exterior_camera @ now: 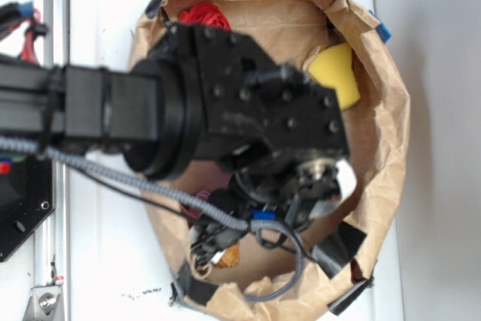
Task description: Grab the shell.
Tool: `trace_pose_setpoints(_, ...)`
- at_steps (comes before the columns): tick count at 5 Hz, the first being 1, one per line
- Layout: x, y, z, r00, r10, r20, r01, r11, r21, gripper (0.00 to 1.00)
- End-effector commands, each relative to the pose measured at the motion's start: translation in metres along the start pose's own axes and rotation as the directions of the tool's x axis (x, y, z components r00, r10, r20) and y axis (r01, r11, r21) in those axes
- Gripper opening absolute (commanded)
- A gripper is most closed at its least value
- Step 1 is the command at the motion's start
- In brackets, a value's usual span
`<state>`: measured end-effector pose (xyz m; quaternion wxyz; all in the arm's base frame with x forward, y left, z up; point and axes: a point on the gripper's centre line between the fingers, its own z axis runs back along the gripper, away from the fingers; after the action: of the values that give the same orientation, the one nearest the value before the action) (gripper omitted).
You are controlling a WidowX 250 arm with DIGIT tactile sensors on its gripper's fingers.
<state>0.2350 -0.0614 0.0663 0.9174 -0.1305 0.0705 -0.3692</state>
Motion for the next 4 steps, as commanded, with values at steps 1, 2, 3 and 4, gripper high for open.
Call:
trace_pose_setpoints(1,-0.006,-0.031,-0.007,0.994,-0.111,-0.007,0.111,0.993,-0.037,1.0)
trace_pose_setpoints(2,-0.001,-0.03,-0.013,0.991,-0.135,0.003,0.135,0.989,-0.068,1.0)
trace_pose_setpoints(3,0.008,-0.025,-0.022,0.988,-0.151,0.017,0.152,0.985,-0.077,1.0)
trace_pose_setpoints(4,0.017,-0.026,-0.035,0.985,-0.172,0.005,0.172,0.979,-0.108,1.0)
